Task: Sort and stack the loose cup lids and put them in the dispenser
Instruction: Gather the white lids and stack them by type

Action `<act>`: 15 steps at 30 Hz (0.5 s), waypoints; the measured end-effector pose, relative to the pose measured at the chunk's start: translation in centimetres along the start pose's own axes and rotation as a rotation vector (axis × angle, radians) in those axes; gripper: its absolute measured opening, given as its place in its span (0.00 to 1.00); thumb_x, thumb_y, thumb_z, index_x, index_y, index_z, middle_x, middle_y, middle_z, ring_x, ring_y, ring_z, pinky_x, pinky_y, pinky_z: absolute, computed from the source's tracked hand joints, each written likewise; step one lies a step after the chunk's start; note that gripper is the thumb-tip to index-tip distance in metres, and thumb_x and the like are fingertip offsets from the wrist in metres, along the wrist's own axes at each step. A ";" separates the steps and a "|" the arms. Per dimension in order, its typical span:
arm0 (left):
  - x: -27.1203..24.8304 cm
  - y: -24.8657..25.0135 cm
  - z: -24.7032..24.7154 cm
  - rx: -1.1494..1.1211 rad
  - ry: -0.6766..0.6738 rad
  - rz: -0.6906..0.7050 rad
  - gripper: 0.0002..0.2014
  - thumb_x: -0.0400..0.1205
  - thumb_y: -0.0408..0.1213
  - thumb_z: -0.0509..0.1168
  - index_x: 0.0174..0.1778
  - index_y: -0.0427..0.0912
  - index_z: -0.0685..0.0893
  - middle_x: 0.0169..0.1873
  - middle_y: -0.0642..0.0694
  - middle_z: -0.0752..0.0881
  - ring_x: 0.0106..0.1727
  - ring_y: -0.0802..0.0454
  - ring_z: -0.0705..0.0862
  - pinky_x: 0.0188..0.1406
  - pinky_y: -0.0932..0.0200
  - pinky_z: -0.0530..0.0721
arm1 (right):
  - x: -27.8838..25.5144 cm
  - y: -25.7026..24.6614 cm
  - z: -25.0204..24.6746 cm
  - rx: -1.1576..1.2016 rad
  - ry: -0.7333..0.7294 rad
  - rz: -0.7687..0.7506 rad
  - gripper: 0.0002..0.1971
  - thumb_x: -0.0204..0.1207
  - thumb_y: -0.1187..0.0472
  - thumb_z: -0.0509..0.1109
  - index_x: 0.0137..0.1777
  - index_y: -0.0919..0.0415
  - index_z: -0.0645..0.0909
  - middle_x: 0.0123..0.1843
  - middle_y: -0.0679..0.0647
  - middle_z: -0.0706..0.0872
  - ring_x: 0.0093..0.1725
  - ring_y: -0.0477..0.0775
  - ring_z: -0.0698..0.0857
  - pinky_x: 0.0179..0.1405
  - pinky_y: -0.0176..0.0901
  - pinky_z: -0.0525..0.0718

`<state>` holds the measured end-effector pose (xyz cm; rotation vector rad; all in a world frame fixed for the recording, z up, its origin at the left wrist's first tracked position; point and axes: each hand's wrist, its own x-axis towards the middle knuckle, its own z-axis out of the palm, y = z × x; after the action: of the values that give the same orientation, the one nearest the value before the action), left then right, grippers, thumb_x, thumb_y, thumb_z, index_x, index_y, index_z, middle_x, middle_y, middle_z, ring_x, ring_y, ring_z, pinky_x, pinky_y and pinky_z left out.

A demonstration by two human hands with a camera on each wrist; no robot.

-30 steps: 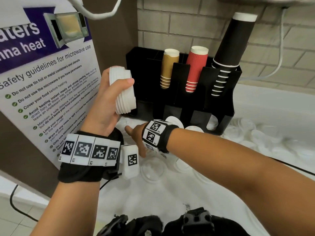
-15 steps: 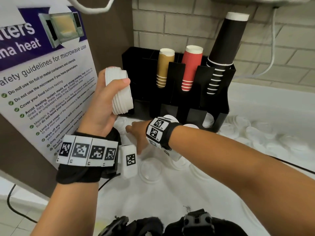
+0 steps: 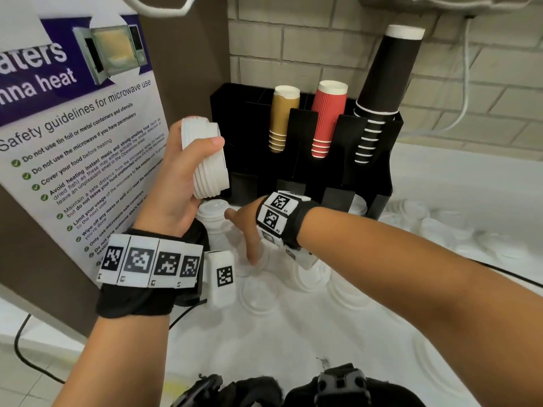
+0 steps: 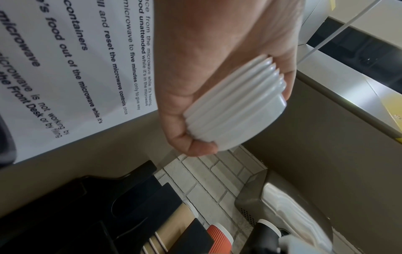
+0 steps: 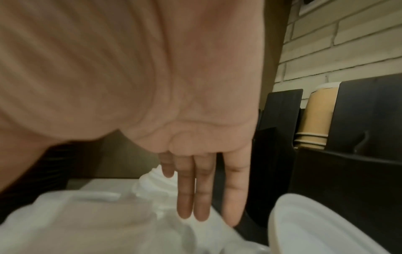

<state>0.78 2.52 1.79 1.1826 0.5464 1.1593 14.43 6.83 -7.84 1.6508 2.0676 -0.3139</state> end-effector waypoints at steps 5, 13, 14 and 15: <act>-0.1 0.2 0.2 0.019 -0.021 0.000 0.30 0.61 0.50 0.73 0.60 0.51 0.76 0.44 0.54 0.83 0.43 0.60 0.86 0.35 0.62 0.84 | -0.2 -1.1 1.0 -0.034 0.004 -0.037 0.69 0.25 0.29 0.75 0.76 0.48 0.59 0.46 0.46 0.82 0.36 0.50 0.82 0.23 0.38 0.71; -0.2 0.1 0.1 0.027 -0.015 -0.004 0.27 0.60 0.50 0.73 0.56 0.53 0.77 0.44 0.53 0.82 0.42 0.57 0.85 0.34 0.60 0.84 | -1.7 -0.3 1.6 -0.040 0.066 0.019 0.54 0.58 0.43 0.79 0.81 0.53 0.52 0.49 0.52 0.83 0.29 0.48 0.76 0.21 0.34 0.67; -0.2 0.1 0.1 0.027 -0.012 -0.009 0.28 0.60 0.50 0.73 0.56 0.52 0.77 0.44 0.53 0.82 0.43 0.57 0.85 0.34 0.60 0.84 | -2.1 0.1 1.0 -0.021 0.048 0.019 0.54 0.59 0.44 0.79 0.81 0.51 0.52 0.53 0.54 0.83 0.30 0.48 0.77 0.23 0.33 0.71; -0.1 0.0 0.0 0.024 -0.011 -0.019 0.29 0.60 0.50 0.73 0.58 0.51 0.76 0.45 0.52 0.82 0.43 0.56 0.84 0.35 0.60 0.83 | -2.4 0.7 0.0 0.017 0.011 0.014 0.54 0.57 0.44 0.79 0.80 0.48 0.52 0.56 0.54 0.84 0.34 0.50 0.82 0.26 0.35 0.79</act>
<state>0.76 2.37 1.78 1.2012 0.5628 1.1321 15.49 4.91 -6.60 1.6799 2.0653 -0.3188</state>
